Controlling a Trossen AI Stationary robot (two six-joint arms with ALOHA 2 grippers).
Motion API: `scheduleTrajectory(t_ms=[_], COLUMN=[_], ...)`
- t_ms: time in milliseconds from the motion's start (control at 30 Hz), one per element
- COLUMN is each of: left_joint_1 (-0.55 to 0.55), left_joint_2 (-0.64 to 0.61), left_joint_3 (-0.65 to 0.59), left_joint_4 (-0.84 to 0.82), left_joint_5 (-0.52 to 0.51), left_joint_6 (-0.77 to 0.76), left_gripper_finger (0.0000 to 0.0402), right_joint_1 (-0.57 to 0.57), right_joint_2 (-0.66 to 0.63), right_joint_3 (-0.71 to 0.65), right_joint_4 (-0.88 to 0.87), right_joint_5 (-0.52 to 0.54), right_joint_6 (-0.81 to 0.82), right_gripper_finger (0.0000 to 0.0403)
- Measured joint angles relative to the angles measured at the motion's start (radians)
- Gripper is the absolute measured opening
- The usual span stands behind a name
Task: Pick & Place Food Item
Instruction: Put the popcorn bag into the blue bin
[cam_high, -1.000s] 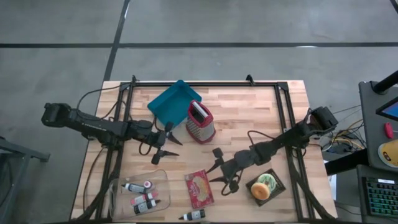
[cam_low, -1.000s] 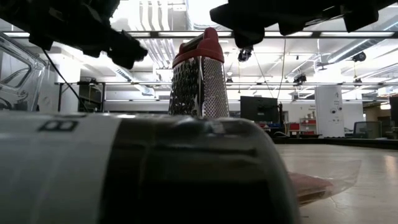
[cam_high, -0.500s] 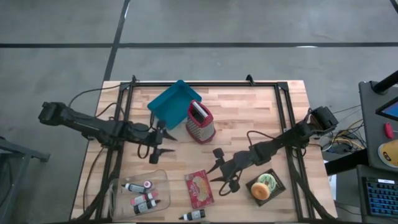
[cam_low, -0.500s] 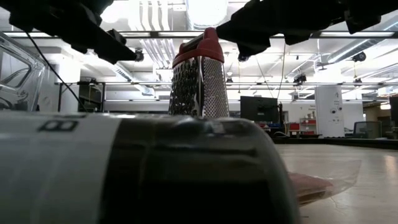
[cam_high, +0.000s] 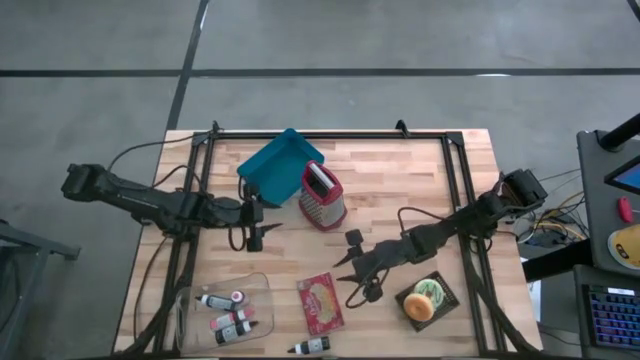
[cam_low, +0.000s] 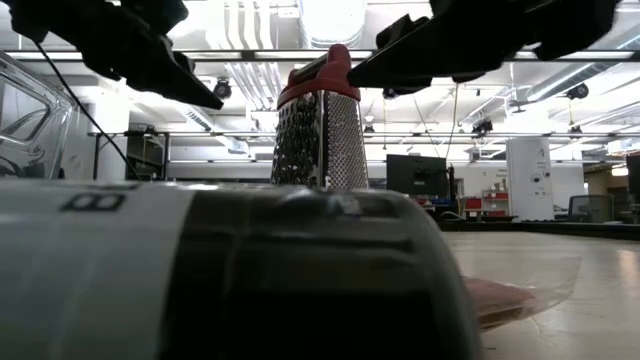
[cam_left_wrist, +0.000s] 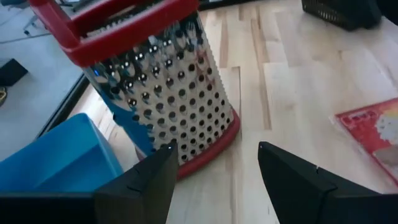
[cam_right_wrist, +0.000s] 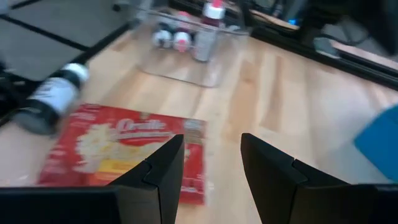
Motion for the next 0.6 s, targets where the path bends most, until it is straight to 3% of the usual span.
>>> scheduleTrajectory(t_ms=[333,600], left_joint_1=[0.000,0.001], left_joint_2=[-0.005,-0.005], left_joint_3=[-0.001,-0.001], left_joint_4=[-0.037,-0.049], left_joint_5=[0.000,-0.154], left_joint_6=[0.014,0.031], left_gripper_finger=[0.0227,0.0227], right_joint_1=[-0.061,-0.105], right_joint_2=[-0.001,-0.003], right_joint_3=[0.000,0.000], right_joint_4=[-0.012,-0.044], right_joint_5=[0.136,0.141], right_joint_6=[0.039,0.084], right_gripper_finger=[0.0153,0.0153])
